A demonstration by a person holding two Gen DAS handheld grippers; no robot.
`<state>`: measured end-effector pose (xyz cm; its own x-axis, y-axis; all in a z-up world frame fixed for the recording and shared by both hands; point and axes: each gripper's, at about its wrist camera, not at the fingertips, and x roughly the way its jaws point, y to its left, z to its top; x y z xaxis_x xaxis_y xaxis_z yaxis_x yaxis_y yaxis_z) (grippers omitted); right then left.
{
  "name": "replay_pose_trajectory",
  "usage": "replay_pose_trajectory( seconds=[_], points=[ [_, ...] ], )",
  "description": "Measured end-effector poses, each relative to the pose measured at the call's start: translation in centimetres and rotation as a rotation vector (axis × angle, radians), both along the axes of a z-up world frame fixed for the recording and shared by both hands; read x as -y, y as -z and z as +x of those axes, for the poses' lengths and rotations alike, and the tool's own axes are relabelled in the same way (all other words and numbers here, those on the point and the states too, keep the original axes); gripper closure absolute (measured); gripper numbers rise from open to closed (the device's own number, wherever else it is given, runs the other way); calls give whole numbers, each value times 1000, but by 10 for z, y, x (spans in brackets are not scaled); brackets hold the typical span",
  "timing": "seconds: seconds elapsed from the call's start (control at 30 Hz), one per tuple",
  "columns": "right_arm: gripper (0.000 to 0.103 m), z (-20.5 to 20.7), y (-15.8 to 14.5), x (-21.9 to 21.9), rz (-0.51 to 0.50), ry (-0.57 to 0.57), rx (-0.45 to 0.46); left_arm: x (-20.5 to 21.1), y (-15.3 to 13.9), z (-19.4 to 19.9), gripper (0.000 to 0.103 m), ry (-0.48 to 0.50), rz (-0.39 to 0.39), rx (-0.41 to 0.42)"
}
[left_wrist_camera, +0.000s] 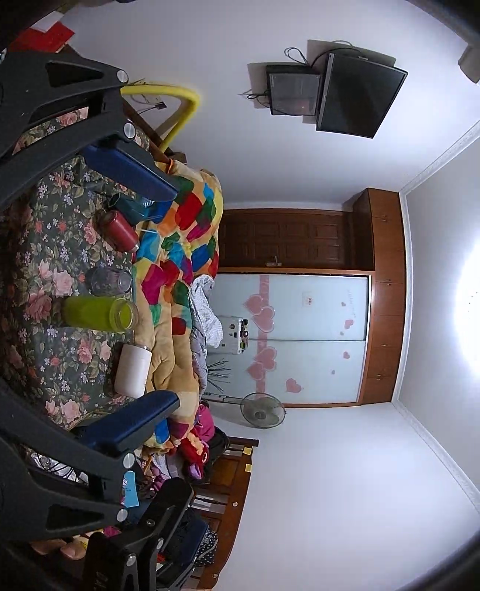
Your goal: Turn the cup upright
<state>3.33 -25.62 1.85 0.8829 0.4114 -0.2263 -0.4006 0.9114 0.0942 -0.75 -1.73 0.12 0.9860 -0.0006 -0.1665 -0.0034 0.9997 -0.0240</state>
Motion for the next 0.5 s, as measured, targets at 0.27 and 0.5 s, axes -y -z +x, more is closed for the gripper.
replay_pose_trajectory(
  seconds=[0.27,0.5],
  points=[
    [0,1,1,-4,-14,-8,-15,0,4,7,0,1,0,-13],
    [0,1,1,-4,-14,-9,-18,-1,6,12,0,0,-7,-24]
  ],
)
